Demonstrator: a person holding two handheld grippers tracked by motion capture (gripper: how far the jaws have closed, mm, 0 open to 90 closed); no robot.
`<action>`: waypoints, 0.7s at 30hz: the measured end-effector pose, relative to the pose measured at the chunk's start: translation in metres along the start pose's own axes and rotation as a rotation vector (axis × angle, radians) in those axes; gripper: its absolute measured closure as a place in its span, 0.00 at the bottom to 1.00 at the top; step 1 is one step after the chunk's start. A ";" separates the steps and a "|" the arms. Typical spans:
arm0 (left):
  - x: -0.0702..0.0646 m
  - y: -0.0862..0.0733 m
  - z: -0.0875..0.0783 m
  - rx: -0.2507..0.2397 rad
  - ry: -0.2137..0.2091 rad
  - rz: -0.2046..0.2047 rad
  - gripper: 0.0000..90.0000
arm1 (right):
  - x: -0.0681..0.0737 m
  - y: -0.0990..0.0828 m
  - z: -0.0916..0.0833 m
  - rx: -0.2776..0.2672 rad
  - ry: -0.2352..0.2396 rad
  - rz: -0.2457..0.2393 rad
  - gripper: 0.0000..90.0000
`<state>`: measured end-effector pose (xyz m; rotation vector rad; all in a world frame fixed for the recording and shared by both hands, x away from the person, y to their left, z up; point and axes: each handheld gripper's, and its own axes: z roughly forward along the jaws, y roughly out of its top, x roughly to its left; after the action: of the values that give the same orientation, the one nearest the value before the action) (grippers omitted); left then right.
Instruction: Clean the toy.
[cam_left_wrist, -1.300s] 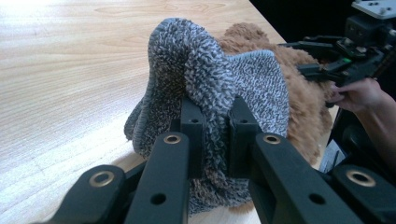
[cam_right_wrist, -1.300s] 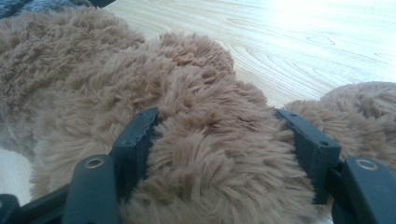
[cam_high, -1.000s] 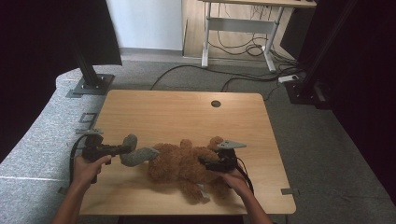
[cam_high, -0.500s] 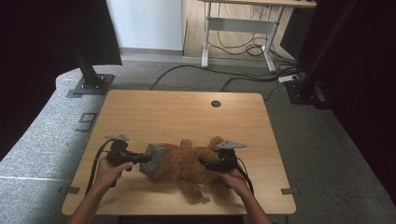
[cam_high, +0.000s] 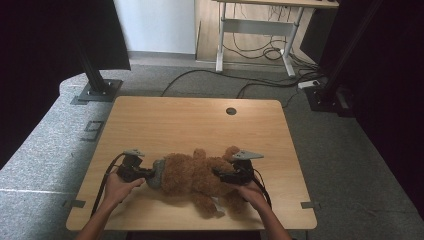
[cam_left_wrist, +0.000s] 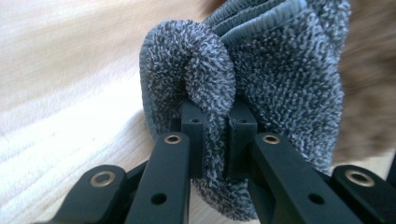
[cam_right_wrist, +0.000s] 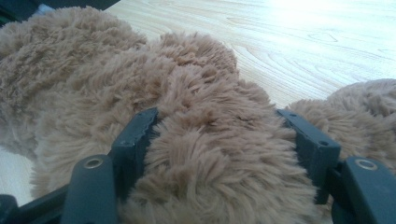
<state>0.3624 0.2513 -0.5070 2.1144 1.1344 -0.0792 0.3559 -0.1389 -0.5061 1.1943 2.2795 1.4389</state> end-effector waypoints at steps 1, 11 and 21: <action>0.002 0.000 0.000 -0.008 -0.011 -0.007 0.89 | 0.001 0.001 -0.001 -0.002 0.004 -0.007 0.37; 0.002 0.002 -0.008 -0.073 -0.027 -0.019 0.89 | 0.015 0.046 -0.020 -0.042 -0.001 -0.095 0.36; 0.007 -0.003 0.000 -0.036 -0.023 -0.031 0.89 | 0.019 0.087 0.026 0.073 0.027 -0.080 0.33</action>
<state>0.3650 0.2572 -0.5115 2.0597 1.1472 -0.0966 0.4036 -0.0900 -0.4428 1.0962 2.3885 1.3625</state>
